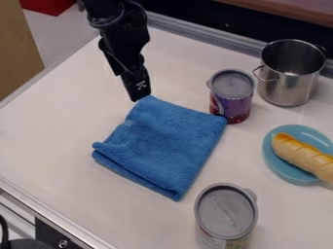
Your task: Move the small can to the top of the left side
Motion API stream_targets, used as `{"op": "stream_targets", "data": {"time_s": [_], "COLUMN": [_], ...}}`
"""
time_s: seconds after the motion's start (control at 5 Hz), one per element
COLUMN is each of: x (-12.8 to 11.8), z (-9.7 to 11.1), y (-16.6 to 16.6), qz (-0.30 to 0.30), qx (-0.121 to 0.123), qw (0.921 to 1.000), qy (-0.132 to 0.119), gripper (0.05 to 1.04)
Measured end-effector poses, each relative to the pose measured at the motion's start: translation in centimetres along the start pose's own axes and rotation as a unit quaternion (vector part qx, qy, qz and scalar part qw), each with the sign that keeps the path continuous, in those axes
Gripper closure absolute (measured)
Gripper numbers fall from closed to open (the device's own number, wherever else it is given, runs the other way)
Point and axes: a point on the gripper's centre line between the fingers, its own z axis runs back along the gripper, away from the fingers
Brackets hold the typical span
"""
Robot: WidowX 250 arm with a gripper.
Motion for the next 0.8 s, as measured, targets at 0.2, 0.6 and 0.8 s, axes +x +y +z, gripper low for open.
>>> {"op": "stream_targets", "data": {"time_s": [0.2,0.6,0.8], "x": [-0.5,0.5,2.0], "z": [-0.6,-1.1,-0.7], "y": [-0.4,-4.1,-5.6], "qz": [0.007,0.113,0.218], "qx": [-0.010,-0.005,-0.008], "qw": [0.9999,0.9935,0.9757], "qy": [0.011,0.014,0.022], "gripper": [0.083,0.083,0.083]}}
